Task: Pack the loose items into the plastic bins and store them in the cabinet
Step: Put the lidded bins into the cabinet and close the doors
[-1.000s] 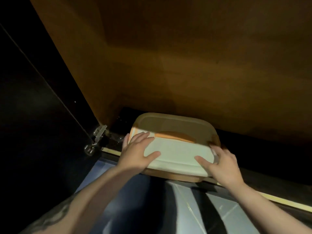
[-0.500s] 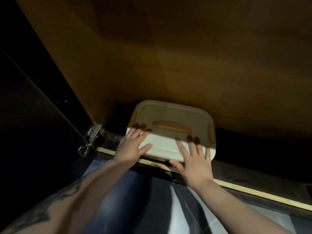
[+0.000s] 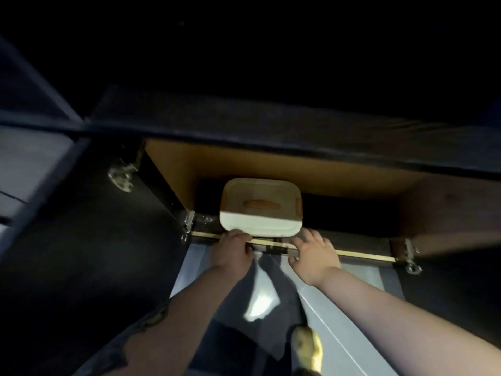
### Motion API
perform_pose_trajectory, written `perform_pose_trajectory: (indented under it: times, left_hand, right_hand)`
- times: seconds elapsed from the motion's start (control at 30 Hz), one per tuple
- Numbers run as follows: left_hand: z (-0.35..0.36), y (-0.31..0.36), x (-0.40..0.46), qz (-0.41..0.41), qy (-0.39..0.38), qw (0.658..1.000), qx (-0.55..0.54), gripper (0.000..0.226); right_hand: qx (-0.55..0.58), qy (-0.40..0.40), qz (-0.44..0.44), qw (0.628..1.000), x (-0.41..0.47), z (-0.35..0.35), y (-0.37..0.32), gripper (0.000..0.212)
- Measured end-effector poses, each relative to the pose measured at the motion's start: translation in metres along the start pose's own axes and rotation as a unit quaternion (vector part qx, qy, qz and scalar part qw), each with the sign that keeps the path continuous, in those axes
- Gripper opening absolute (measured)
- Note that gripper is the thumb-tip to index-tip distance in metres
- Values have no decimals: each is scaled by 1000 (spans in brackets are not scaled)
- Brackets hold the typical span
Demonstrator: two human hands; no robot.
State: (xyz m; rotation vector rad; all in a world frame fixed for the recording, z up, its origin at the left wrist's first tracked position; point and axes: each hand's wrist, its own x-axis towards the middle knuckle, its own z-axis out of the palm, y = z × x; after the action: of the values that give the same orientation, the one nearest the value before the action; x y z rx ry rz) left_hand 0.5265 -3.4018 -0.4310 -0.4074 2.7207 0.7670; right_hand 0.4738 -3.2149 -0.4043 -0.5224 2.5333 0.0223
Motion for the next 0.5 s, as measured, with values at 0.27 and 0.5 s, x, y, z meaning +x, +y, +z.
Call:
perform_pose_trajectory:
  times: [0.27,0.5]
  left_hand:
    - [-150,152,-120,109,-3,994,-15,32]
    - [-191,291,-138,218,87,971,-36,30]
  right_hand:
    - [47,36,79,995,-191,-151,15,48]
    - [90,196,115,970,-273,-227,89,47]
